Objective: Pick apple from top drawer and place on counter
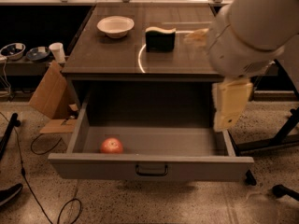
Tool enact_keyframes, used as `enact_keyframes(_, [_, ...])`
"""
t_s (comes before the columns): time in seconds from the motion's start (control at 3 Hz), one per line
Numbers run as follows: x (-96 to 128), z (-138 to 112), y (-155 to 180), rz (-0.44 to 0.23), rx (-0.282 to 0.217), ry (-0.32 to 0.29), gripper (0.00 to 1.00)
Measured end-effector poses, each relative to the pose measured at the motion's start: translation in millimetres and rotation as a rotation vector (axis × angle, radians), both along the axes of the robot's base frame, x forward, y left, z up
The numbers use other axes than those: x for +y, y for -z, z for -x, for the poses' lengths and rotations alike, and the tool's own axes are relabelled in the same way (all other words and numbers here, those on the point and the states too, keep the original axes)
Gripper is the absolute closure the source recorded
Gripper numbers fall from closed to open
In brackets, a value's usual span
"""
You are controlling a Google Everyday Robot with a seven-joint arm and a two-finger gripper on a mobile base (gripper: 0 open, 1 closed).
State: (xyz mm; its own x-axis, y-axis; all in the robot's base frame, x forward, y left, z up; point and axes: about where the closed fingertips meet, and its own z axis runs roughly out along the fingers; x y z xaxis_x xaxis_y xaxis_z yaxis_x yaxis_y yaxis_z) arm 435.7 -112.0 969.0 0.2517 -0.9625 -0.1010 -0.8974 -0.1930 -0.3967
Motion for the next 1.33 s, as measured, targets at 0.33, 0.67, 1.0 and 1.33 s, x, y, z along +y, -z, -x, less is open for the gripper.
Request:
enact_keyframes(0.33, [44,-5,25,0.082,-0.021,-0.213,0.00])
enact_keyframes(0.67, [77,-21,52,0.179,-0.001,-0.370,0.00])
enact_keyframes(1.0, [101,-50,87,0.290,0.087,-0.572,0.00])
enact_keyframes(1.33, [111,-63,118,0.351,0.214,-0.711,0.00])
